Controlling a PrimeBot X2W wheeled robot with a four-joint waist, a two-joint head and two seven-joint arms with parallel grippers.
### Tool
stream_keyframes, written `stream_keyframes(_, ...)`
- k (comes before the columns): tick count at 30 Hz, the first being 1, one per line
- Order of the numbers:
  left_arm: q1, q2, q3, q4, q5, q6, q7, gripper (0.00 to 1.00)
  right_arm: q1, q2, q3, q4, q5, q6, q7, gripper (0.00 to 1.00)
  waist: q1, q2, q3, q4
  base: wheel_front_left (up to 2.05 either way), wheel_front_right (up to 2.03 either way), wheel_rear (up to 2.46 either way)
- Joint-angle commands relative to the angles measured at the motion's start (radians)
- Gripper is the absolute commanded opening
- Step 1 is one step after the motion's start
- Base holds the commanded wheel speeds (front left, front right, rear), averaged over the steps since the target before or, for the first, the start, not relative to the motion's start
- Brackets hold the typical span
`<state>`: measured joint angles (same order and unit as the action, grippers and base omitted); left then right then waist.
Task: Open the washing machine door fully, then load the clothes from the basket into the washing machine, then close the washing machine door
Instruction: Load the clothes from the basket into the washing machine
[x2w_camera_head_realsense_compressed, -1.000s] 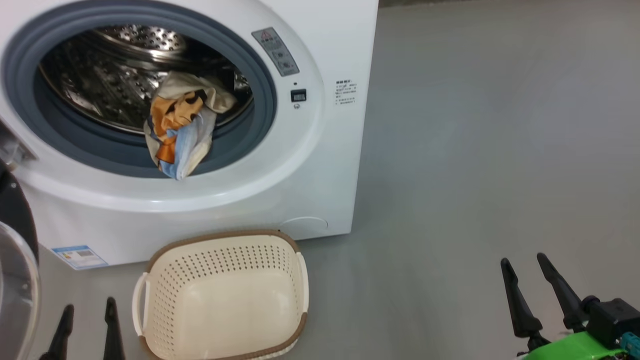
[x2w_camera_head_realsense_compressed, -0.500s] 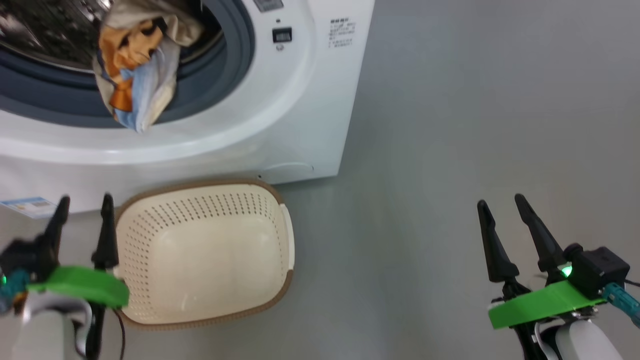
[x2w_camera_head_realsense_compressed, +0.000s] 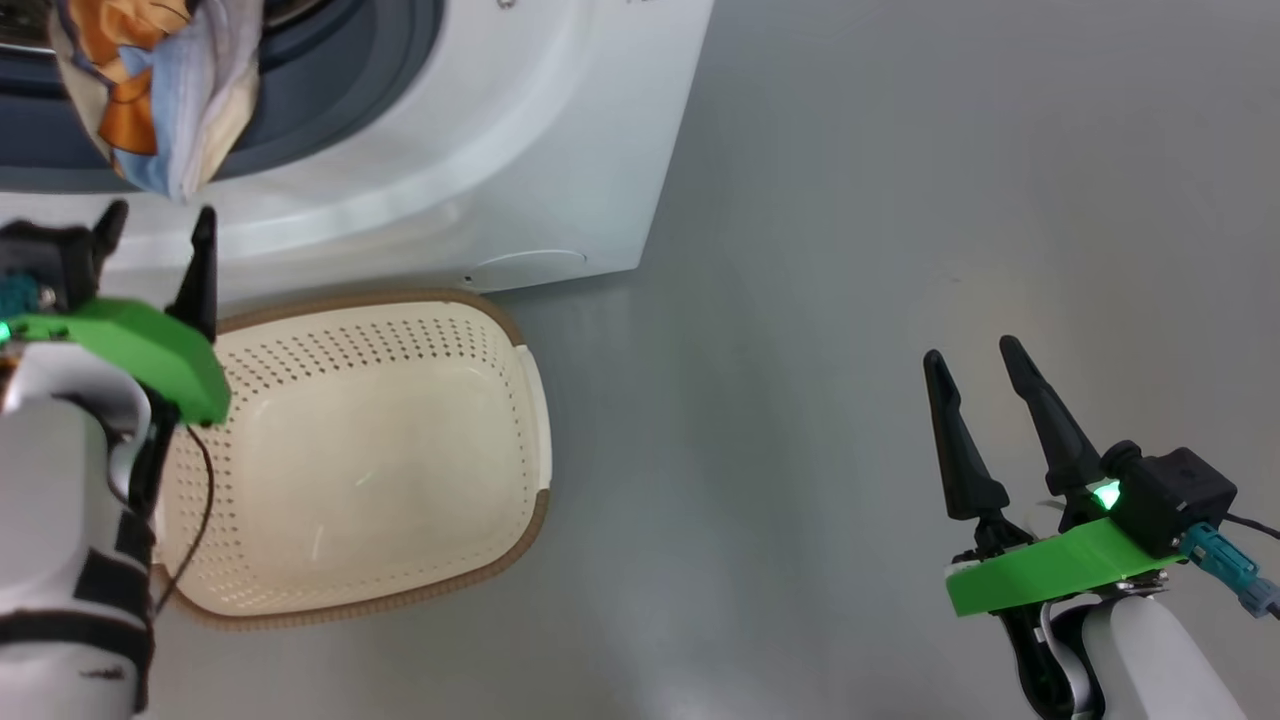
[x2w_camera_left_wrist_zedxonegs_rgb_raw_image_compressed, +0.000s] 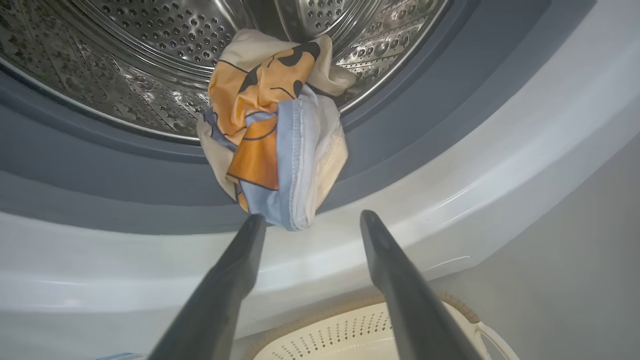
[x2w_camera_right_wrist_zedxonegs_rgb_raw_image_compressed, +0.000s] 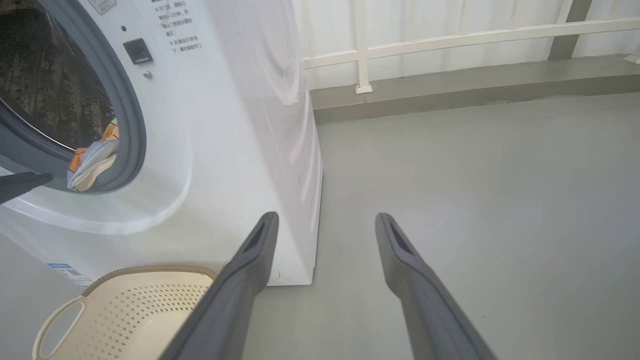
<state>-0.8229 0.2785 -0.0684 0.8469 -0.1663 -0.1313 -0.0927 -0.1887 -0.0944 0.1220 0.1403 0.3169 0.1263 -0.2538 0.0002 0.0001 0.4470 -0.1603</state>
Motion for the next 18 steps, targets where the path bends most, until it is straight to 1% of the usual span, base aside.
stream_keyframes(1,-0.038,0.052,0.014,0.000,-0.007,0.001,0.002,1.00,-0.014,-0.001,0.023,-0.022,-0.004,0.004,-0.008,1.00,-0.0002,-0.0001,0.012,-0.011,0.00,0.00,0.00)
stream_keyframes(11,-0.172,0.095,-0.055,0.155,0.010,0.001,0.000,1.00,-0.026,0.003,0.042,-0.022,-0.001,0.004,-0.008,1.00,-0.0002,-0.0001,0.029,-0.039,0.00,0.00,0.00)
stream_keyframes(12,-0.193,0.101,-0.066,0.187,0.016,0.001,0.002,1.00,-0.028,0.002,0.045,-0.022,0.001,0.004,-0.008,1.00,-0.0002,-0.0001,0.034,-0.043,0.00,0.00,0.00)
stream_keyframes(18,-0.245,0.118,-0.080,0.257,0.025,0.008,-0.007,1.00,-0.041,0.004,0.061,-0.022,0.003,0.004,-0.008,1.00,-0.0002,-0.0001,0.052,-0.061,0.00,0.00,0.00)
